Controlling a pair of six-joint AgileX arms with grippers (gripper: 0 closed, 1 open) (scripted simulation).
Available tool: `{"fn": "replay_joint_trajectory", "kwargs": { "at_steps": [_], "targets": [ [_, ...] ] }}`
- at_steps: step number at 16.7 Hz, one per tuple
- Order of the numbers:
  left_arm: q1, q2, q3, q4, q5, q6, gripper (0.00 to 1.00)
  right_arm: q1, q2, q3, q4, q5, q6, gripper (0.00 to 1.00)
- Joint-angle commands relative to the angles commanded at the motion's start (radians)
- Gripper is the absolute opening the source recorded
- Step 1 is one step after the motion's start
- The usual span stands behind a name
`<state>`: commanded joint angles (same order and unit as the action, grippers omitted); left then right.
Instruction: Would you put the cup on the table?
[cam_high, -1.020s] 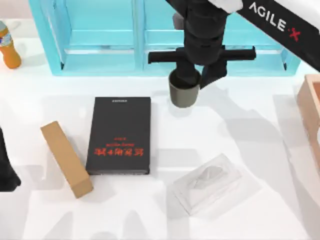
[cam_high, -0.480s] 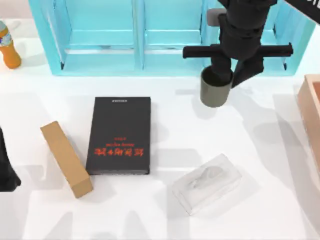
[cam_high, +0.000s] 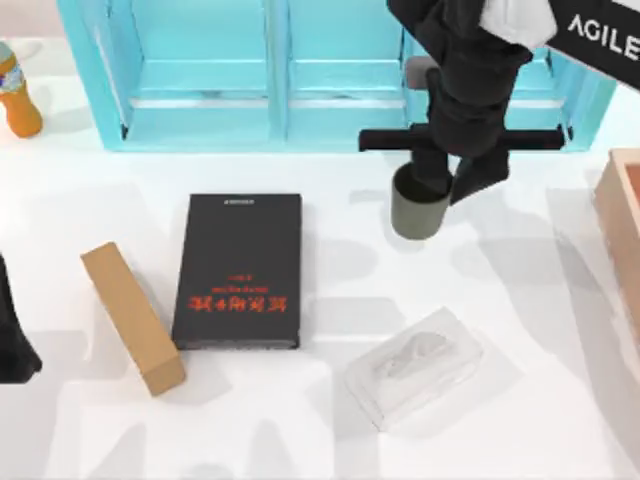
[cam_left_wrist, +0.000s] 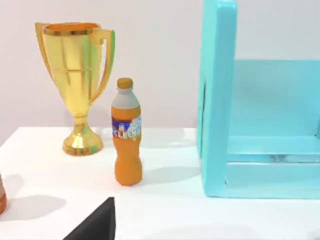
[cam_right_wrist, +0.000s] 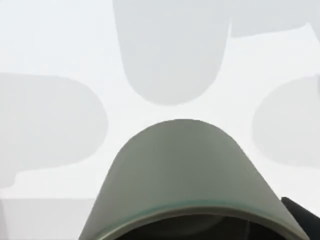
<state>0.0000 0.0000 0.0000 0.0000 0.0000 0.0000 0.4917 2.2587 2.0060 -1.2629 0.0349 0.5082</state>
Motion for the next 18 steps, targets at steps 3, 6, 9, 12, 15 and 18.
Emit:
{"fn": "replay_joint_trajectory", "kwargs": {
  "at_steps": [3,6,9,12,15,18],
  "targets": [
    [0.000,0.000,0.000,0.000,0.000,0.000,1.00,0.005,0.008,-0.050,0.051,0.000,0.006,0.00],
    [0.000,0.000,0.000,0.000,0.000,0.000,1.00,0.005,0.008,-0.050,0.051,0.000,0.006,0.00],
    [0.000,0.000,0.000,0.000,0.000,0.000,1.00,0.005,0.008,-0.050,0.051,0.000,0.006,0.23],
    [0.000,0.000,0.000,0.000,0.000,0.000,1.00,0.005,0.008,-0.050,0.051,0.000,0.006,0.45],
    [0.000,0.000,0.000,0.000,0.000,0.000,1.00,0.005,0.008,-0.050,0.051,0.000,0.006,0.68],
    [0.000,0.000,0.000,0.000,0.000,0.000,1.00,0.005,0.008,-0.050,0.051,0.000,0.006,0.90]
  ]
}}
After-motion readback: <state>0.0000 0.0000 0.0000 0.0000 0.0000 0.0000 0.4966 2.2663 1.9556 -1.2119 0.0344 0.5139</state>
